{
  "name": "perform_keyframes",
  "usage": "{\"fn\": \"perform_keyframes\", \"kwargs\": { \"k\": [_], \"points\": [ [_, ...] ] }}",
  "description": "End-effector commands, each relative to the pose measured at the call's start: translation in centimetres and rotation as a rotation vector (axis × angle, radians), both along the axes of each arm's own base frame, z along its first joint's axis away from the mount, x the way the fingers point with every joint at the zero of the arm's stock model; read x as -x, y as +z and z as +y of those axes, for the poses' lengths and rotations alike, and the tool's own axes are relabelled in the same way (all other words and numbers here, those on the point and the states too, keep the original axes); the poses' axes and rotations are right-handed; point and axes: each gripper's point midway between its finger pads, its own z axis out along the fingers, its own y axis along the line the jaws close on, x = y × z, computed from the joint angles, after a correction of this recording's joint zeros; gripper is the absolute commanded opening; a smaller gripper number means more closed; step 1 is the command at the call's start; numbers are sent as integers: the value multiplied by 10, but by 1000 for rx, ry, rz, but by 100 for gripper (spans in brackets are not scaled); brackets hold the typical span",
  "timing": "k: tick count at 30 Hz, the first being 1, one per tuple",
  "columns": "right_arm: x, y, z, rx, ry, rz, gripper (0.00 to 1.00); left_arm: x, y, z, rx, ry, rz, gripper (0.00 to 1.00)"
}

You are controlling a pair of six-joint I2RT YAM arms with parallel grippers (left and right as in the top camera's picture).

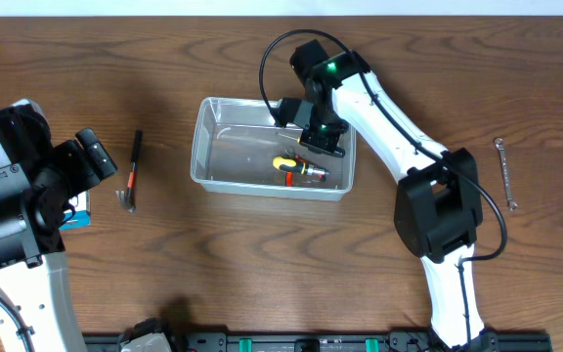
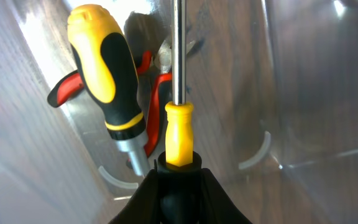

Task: Pack container
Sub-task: 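Lower the small screwdriver into the container with the right gripper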

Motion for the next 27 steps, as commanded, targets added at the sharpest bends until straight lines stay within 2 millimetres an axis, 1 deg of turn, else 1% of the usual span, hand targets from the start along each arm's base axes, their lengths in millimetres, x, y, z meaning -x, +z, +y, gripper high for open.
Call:
{"fn": "perform_keyframes", "kwargs": {
  "k": [1, 8, 11, 14, 15, 24, 27],
  "points": [
    [2, -12, 3, -9, 14, 27, 1, 1, 9, 2, -19, -6, -17, 98],
    [2, -23, 3, 0, 13, 43, 1, 1, 9, 2, -18, -6, -15, 98],
    [2, -23, 3, 2, 11, 46, 4, 1, 8, 2, -17, -6, -12, 98],
    [2, -23, 3, 2, 11, 44, 17, 1, 8, 2, -17, -6, -13, 98],
    [2, -23, 3, 2, 11, 45, 18, 1, 8, 2, -17, -6, -13, 98],
    [1, -23, 3, 2, 12, 43, 19, 1, 8, 2, -18, -6, -13, 98],
    [0, -23, 3, -2, 12, 37, 24, 1, 8, 2, -18, -6, -13, 98]
  ]
}}
